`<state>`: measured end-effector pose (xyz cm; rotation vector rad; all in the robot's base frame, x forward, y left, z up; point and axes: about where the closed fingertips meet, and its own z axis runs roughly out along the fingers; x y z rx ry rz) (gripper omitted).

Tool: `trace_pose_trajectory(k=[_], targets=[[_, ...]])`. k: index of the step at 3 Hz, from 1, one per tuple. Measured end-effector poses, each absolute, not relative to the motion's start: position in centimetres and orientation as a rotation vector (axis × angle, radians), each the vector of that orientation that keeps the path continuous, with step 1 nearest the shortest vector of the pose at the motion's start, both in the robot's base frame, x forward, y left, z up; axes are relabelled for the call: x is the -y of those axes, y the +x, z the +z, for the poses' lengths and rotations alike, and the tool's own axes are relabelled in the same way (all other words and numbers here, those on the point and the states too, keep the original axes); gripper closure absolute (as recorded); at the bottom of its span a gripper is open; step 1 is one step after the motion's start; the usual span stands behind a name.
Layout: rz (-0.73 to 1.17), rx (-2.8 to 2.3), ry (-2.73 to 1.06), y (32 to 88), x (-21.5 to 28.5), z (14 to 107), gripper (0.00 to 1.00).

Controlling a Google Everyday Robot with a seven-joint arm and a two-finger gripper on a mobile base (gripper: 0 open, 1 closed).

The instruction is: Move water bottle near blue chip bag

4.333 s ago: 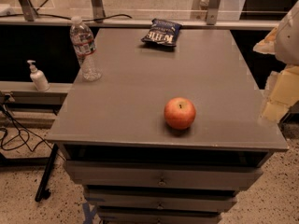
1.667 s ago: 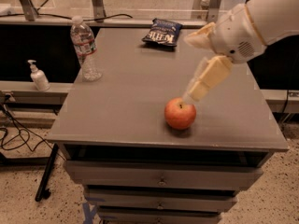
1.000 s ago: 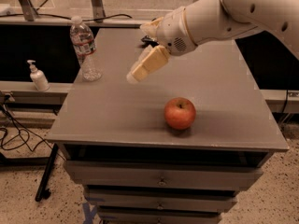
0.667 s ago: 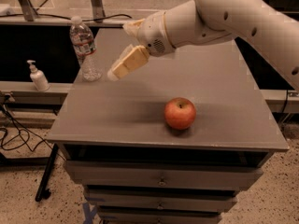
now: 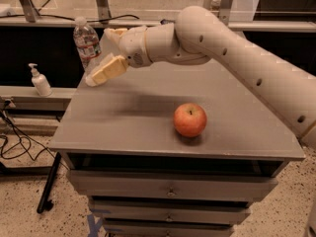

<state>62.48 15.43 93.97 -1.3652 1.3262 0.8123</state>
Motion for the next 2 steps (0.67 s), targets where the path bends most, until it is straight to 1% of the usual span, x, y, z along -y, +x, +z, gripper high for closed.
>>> trace_pose_trajectory(k=[1, 2], targets=[[0.814, -1.275, -1.312, 65.0, -16.1, 94.2, 0.0], [0.838, -1.251, -1.277, 66.4, -17.3, 94.6, 0.0]])
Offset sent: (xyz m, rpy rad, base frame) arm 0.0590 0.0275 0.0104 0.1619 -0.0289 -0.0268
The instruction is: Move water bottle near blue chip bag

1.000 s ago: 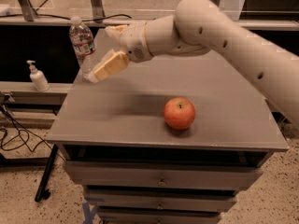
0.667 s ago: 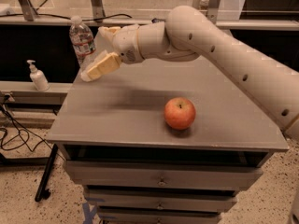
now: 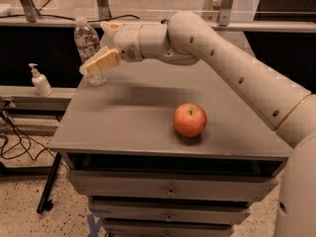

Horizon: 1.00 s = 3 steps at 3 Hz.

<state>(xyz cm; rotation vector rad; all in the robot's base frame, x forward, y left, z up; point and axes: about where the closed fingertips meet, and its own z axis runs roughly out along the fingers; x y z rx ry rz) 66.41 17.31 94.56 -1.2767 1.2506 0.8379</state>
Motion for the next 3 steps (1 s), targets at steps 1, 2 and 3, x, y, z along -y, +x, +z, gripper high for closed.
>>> trace_pose_trajectory(k=[1, 2, 3], targets=[[0.861, -1.279, -1.28, 67.1, -18.9, 93.8, 0.0], [0.88, -1.311, -1.264, 67.6, -19.5, 93.1, 0.18], [0.873, -1.352, -1.234, 68.0, -18.6, 92.2, 0.42]])
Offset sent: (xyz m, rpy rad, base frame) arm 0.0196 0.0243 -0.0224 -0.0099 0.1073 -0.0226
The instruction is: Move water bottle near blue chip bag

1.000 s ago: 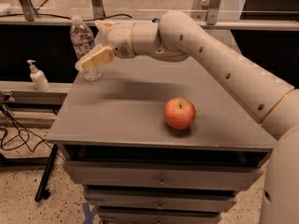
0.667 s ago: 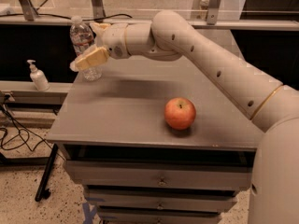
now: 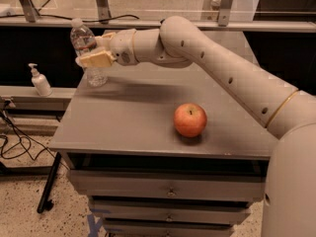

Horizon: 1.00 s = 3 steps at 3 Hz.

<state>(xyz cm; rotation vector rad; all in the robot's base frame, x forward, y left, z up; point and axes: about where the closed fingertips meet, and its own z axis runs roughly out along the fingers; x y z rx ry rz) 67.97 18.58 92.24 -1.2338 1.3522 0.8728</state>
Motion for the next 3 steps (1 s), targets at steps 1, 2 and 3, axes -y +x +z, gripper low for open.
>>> trace_pose_trajectory(k=[1, 2, 3], targets=[[0.875, -1.414, -1.172, 67.9, -16.8, 90.8, 0.64], [0.861, -1.476, -1.076, 66.9, -13.1, 90.7, 0.88], [0.784, -1.517, -0.999, 65.4, -6.4, 92.7, 1.0]])
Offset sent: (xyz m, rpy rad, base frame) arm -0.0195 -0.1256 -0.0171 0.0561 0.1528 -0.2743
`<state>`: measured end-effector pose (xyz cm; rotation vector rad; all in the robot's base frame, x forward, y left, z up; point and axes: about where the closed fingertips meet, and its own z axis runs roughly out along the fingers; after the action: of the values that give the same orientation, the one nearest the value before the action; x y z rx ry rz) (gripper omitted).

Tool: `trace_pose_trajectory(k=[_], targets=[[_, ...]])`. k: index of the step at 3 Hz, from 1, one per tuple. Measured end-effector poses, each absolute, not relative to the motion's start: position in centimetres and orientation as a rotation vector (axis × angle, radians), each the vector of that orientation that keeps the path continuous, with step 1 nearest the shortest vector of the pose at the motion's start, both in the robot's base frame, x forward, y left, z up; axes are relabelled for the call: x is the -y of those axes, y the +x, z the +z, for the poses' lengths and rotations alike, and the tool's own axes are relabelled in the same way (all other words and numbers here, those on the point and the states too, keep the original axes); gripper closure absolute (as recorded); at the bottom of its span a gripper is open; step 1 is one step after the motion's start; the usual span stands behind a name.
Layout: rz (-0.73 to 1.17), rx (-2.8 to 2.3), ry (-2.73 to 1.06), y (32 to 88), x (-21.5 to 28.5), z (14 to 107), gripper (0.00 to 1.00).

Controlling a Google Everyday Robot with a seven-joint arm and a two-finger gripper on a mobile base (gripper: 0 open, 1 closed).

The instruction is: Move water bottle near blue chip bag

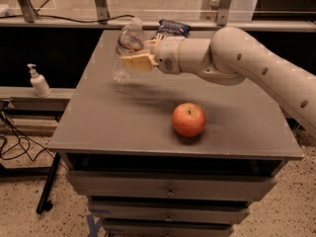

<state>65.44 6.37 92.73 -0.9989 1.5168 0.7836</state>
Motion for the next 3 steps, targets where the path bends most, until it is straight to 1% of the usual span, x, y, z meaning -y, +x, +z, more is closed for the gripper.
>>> trace_pose_trajectory(k=[2, 3], targets=[[0.522, -1.637, -0.989, 62.6, 9.0, 97.6, 1.0], [0.522, -1.636, -0.989, 62.6, 9.0, 97.6, 1.0]])
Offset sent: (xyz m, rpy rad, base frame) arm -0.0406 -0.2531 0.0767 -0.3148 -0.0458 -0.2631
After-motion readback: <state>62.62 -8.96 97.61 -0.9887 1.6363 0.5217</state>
